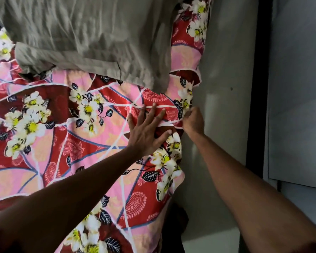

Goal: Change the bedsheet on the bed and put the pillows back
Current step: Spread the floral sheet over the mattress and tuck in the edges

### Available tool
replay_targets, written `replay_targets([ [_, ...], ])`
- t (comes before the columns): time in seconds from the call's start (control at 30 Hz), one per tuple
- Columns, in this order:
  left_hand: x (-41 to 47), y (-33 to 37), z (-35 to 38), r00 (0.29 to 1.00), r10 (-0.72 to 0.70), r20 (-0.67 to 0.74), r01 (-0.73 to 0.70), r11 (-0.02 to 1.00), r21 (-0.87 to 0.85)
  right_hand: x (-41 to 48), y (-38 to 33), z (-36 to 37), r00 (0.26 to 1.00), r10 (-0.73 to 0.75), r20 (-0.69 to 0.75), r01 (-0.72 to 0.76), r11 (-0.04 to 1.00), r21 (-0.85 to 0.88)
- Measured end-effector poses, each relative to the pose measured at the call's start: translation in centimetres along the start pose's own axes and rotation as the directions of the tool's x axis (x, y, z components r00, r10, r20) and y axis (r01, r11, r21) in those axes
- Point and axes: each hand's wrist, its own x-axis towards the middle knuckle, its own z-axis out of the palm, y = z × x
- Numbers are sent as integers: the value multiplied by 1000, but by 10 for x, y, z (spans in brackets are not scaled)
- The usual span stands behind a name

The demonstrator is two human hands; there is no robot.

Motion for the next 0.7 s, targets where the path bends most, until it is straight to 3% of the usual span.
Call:
replay_targets([
  [0.13, -2, 9, 3, 995, 75, 65, -80, 994, 69, 13, 8, -15, 989, 44, -139, -73, 974, -215],
  [0.27, -17, 15, 3, 985, 143, 96, -154, 979, 131, 25, 5, -21, 982, 2, -191, -56, 959, -277],
  [0.37, -31, 19, 3, 975, 194, 111, -209, 966, 151, 31, 1, -19, 988, 44, -151, -88, 950, -300],
  [0.5, -75, 36, 14, 850, 431, 302, -501, 840, 209, 31, 2, -24, 979, -95, -180, 12, 911, -412],
  [0.57, -109, 42, 23, 801, 477, 361, -567, 798, 204, 30, -1, -31, 967, -173, -186, 62, 870, -489],
  [0.7, -168, 41, 38, 755, 576, 313, -635, 761, 130, 17, -11, -43, 958, -122, -259, 17, 927, -374],
])
